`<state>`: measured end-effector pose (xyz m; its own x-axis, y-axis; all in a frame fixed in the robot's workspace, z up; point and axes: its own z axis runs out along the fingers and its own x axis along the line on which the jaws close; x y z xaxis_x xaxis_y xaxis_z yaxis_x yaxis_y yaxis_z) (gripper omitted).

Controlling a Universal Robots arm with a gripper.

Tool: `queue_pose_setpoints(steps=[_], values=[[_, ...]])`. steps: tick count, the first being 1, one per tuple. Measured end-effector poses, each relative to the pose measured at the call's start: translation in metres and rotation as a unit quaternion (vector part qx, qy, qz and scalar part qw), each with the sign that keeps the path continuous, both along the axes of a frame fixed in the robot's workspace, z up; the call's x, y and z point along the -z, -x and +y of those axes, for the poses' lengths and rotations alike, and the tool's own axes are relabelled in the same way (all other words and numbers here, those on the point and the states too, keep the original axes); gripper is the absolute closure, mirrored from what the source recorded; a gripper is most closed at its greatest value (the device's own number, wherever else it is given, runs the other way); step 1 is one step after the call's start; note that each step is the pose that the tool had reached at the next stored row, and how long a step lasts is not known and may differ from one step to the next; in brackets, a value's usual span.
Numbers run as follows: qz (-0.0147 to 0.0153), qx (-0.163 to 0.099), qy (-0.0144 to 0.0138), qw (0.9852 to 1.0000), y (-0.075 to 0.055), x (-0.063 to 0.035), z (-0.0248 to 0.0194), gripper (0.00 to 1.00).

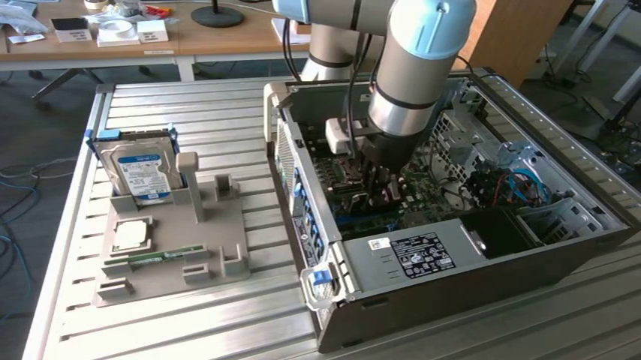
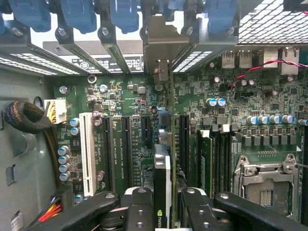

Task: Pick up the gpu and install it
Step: 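Insert the gpu into the slot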

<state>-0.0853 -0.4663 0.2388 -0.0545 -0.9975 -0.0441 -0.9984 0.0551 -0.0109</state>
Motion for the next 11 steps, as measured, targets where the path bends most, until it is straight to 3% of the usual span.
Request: queue_pose_setpoints(steps=[11], values=[[-0.0004,0.000,-0.0002,1.0000,0.0027,0.0015,0.0000,0.73]])
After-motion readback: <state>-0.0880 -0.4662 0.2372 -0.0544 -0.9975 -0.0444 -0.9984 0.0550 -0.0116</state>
